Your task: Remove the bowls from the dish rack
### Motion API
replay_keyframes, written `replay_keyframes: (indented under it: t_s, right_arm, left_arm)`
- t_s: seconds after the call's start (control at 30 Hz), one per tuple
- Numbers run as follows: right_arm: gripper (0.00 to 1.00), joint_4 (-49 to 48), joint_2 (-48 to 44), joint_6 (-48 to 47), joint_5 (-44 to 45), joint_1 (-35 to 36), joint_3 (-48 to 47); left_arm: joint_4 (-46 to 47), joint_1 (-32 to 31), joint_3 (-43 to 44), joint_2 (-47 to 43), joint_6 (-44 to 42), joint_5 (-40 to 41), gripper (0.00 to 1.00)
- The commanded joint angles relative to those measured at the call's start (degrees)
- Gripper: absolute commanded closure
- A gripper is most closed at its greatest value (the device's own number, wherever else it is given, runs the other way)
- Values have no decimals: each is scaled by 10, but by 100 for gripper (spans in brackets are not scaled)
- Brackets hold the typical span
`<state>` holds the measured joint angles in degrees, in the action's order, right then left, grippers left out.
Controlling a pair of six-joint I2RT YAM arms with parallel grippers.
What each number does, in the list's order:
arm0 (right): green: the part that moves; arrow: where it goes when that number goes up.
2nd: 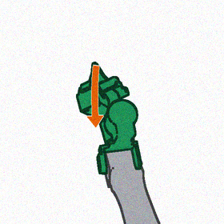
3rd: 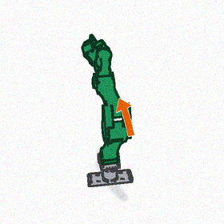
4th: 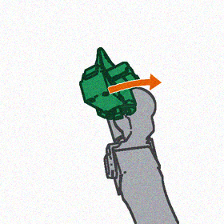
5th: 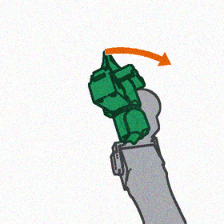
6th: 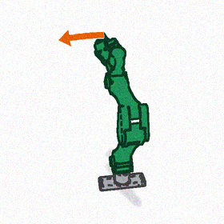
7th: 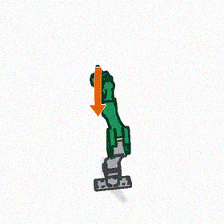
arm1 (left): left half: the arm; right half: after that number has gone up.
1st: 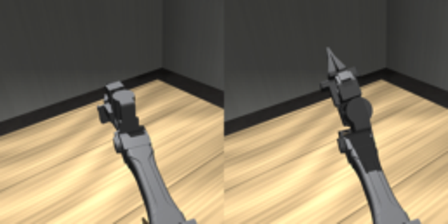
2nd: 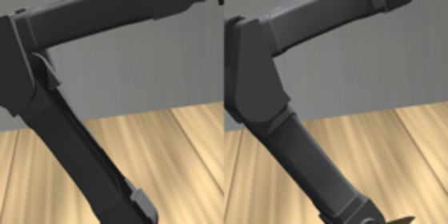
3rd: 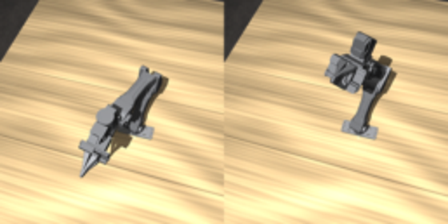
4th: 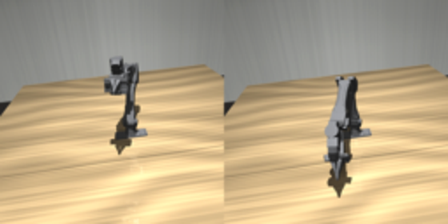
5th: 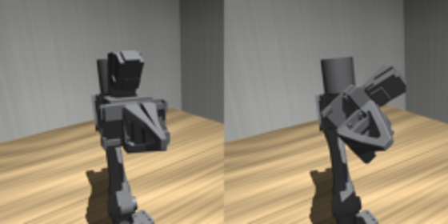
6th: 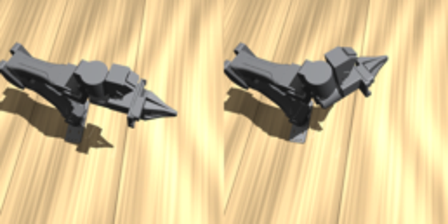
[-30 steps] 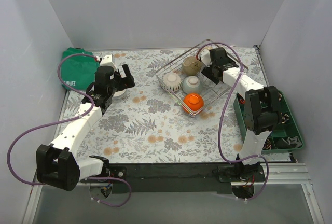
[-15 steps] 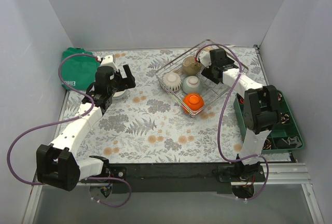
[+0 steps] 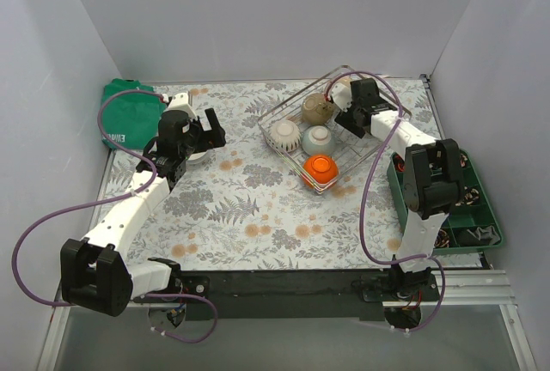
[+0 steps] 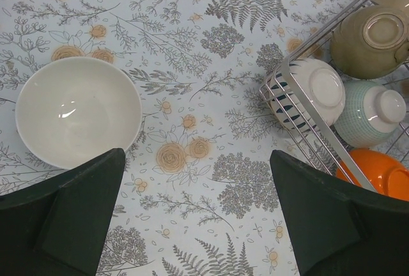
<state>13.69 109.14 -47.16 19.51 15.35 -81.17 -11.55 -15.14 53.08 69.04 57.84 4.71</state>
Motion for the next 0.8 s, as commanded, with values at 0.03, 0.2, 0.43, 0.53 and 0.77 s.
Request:
replay_keyframes:
  t_s: [0.03,0.2,0.43,0.53,0.77]
  right_arm:
    - [19,70,36,26,-56,-7,-15]
    - [42,78,35,42,-61,-7,-22]
    - [61,78,0,62,-46,-7,-42]
    - [67,78,-18,79,-55,-8,-49]
    - [73,76,-53,138,-46,-7,-65]
  left_arm:
    - [9,-2,-2,-9,-4,-15,2]
    - [10,-2,-2,-8,-2,-16,2]
    - [9,-2,-1,-7,0,-26,2]
    - [10,-2,-2,-7,0,-29,2]
    - [13,-2,-3,-6,0,-40,2]
